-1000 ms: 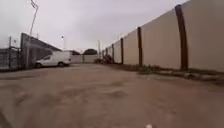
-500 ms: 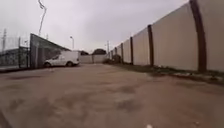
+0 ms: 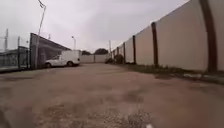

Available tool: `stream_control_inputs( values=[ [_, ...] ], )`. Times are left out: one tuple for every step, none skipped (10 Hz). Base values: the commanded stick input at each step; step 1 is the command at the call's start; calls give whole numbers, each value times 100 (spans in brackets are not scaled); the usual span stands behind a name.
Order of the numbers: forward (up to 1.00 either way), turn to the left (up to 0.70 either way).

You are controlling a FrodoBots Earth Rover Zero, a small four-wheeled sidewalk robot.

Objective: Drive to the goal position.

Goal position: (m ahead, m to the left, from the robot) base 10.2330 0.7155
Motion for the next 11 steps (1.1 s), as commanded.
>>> stream_control_inputs(
  values=[
    [85, 2],
    [85, 2],
    [85, 2],
    [85, 2],
    [85, 2],
    [85, 2],
    [85, 2],
    [85, 2],
    [85, 2],
    [85, 2],
    [85, 2]
  ],
)
